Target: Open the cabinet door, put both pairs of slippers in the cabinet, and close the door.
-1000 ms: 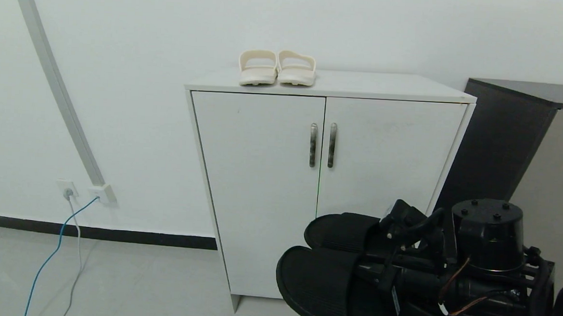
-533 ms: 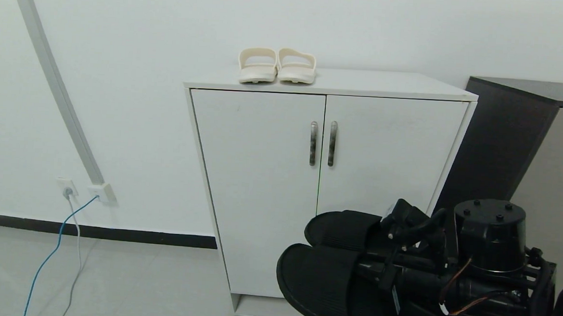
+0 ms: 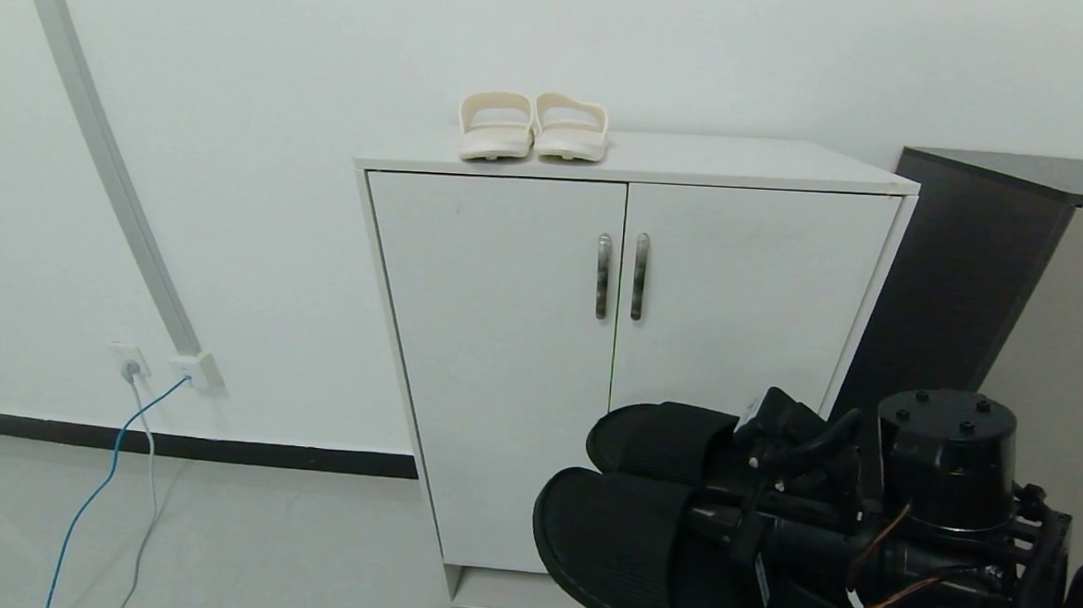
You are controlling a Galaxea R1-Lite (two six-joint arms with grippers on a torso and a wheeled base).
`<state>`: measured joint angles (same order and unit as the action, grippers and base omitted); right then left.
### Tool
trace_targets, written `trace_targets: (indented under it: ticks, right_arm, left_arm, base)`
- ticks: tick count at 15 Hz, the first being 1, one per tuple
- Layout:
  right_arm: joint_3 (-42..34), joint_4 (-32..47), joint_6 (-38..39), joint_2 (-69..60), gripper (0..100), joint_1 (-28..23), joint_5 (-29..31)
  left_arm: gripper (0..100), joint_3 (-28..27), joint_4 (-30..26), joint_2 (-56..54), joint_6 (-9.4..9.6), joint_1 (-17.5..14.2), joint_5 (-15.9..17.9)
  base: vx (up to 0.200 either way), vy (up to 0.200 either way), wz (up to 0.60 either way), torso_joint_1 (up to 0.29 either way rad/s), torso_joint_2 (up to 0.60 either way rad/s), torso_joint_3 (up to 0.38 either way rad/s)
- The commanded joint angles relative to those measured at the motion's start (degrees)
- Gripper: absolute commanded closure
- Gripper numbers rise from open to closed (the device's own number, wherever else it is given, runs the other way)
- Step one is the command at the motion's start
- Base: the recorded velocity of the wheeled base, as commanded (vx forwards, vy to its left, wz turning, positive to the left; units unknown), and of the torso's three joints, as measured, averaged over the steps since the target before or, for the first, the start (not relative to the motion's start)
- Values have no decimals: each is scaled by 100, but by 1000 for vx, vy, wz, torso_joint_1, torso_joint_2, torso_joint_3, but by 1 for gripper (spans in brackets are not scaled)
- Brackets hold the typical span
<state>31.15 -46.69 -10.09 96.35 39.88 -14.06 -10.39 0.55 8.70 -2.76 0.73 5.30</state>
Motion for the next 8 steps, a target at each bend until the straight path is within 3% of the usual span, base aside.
trace_targets:
  ticks: [1, 5, 7, 8]
  right_arm:
    - [-109, -139, -1, 112, 100, 3, -1]
    - [-232, -411, -116, 235, 100, 11, -18]
    - [-223, -420, -107, 270, 100, 11, -27]
    - [-232, -429, -107, 279, 100, 11, -27]
  left_arm:
    - [0, -447, 490, 1714, -76, 41, 691]
    - [0, -482, 1923, 3375, -67, 67, 1605]
    - [0, -508, 2643, 4139, -67, 164, 1816]
    - [0, -552, 2960, 4465, -94, 349, 1843]
  base:
    - [0, 0, 0, 0, 0, 0]
    - [0, 0, 0, -13, 56, 60]
    - [0, 0, -600, 2, 12, 19]
    - [0, 0, 0, 0, 0, 0]
